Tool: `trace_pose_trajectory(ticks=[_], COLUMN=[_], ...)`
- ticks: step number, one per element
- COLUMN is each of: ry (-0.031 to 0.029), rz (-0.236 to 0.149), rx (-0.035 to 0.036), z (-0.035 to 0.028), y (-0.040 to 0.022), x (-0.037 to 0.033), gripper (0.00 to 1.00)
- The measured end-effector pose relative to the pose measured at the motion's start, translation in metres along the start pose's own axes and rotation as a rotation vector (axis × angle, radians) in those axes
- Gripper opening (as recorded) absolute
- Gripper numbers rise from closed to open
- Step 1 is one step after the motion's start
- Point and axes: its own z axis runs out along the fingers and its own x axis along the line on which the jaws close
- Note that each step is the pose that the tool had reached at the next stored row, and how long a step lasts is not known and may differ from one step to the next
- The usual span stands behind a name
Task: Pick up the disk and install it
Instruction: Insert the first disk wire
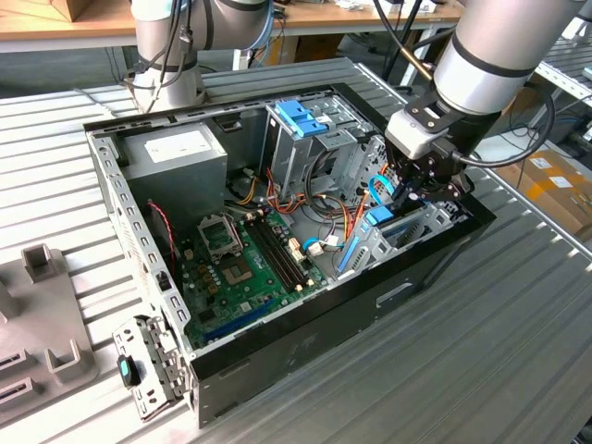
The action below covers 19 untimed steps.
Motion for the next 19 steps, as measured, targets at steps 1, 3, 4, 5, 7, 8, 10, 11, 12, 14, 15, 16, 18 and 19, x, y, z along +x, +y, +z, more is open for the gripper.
trace_pose_trajectory(ticks=[1,3,4,5,7,8,10,11,12,14,15,16,18,19], ry=[0.0,-0.0001,-0.0001,-0.0001,-0.0006,-0.0001,0.0,0.0,-0.0001,0.0001,0.0002,0.0004,0.0001,0.0], rz=[0.0,0.0,0.0,0.0,0.0,0.0,0.0,0.0,0.0,0.0,0.0,0.0,0.0,0.0], rx=[0.0,0.0,0.0,0.0,0.0001,0.0,0.0,0.0,0.0,0.0,-0.0001,-0.0003,-0.0026,-0.0031], z=[0.0,0.0001,0.0001,0.0001,0.0004,0.0001,0.0002,0.0002,0.0002,-0.0005,-0.0008,-0.0011,-0.002,-0.0019], y=[0.0,0.0,0.0,0.0,0.0,0.0,0.0,0.0,0.0,-0.0001,-0.0002,-0.0004,-0.0023,-0.0025], x=[0.0,0.0,0.0,0.0,0.0,0.0,0.0,0.0,0.0,0.0,0.0,0.0,0.0,0.0], gripper=[0.16,0.16,0.16,0.16,0.23,0.35,0.41,0.48,0.48,0.48,0.48,0.48,0.48,0.48])
